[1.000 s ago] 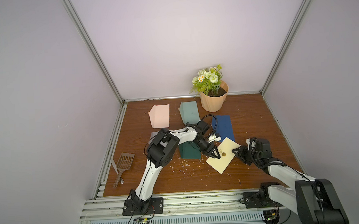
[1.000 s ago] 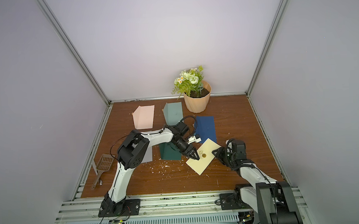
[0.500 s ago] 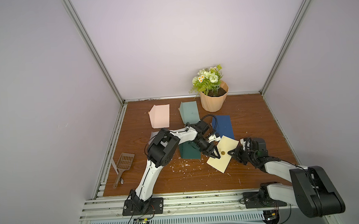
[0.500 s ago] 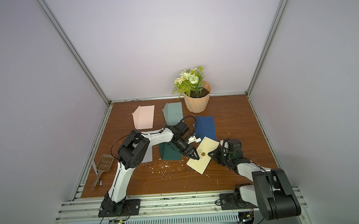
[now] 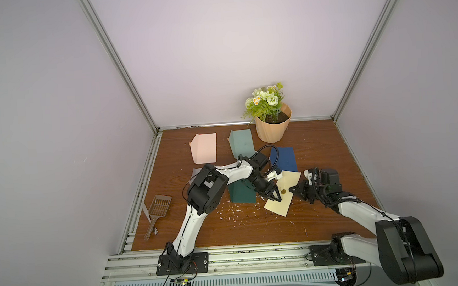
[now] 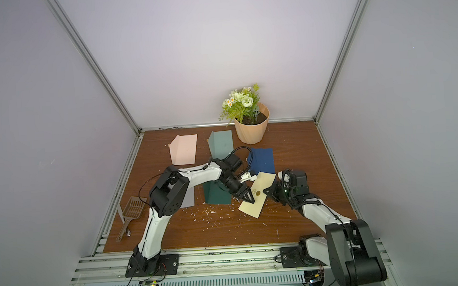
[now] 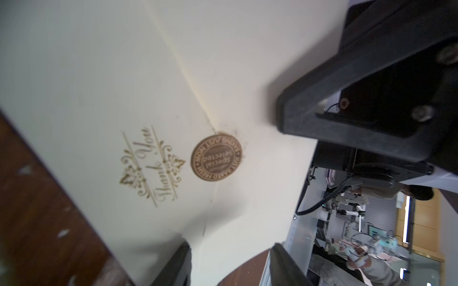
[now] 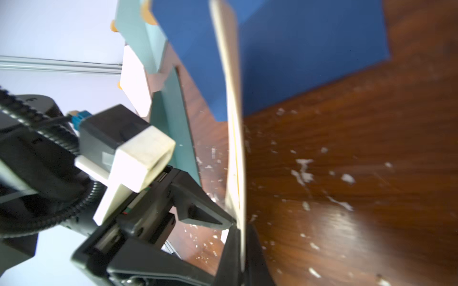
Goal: Open the envelope
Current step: Pick up the envelope from the center of the board.
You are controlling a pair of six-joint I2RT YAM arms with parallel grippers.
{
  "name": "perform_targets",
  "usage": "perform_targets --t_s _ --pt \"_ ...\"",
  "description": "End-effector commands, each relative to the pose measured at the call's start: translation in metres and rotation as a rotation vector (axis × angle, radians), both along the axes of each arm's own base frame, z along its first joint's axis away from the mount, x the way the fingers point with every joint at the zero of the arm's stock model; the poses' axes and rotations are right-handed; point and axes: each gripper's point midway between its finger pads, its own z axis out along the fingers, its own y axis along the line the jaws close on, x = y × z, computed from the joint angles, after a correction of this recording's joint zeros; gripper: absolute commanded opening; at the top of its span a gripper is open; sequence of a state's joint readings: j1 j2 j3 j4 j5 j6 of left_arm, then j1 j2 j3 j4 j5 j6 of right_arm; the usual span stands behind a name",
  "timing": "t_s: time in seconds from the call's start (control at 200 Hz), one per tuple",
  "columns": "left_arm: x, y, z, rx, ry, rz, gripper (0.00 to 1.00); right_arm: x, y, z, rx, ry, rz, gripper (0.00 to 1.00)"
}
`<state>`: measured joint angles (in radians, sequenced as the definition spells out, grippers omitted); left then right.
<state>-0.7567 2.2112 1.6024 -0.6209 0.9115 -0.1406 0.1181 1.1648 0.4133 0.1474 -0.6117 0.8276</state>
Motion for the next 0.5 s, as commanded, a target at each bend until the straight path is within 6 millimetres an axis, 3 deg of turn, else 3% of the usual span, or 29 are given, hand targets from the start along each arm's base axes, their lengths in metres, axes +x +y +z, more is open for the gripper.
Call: perform_targets --t_s 0.0,0.15,0.29,0.36,0.495 --pt "0.040 0.006 0.055 -0.021 -0.168 0.074 0.60 0.005 0.005 0.039 -0.020 -0.067 0.070 0.00" --pt "0.073 0.016 0.135 -0.119 -0.292 0.159 0.62 0.007 0.010 0.073 -0.053 -0.078 0.144 0.00" --pt "0.103 0.047 0.197 -0.219 -0.363 0.250 0.66 0.017 0.027 0.121 0.024 -0.154 0.245 0.00" --pt "0.114 0.066 0.220 -0.289 -0.375 0.270 0.67 0.026 0.039 0.152 0.088 -0.224 0.301 0.00" --pt "0.129 0.101 0.247 -0.392 -0.375 0.305 0.67 0.039 0.072 0.213 0.213 -0.372 0.433 0.00"
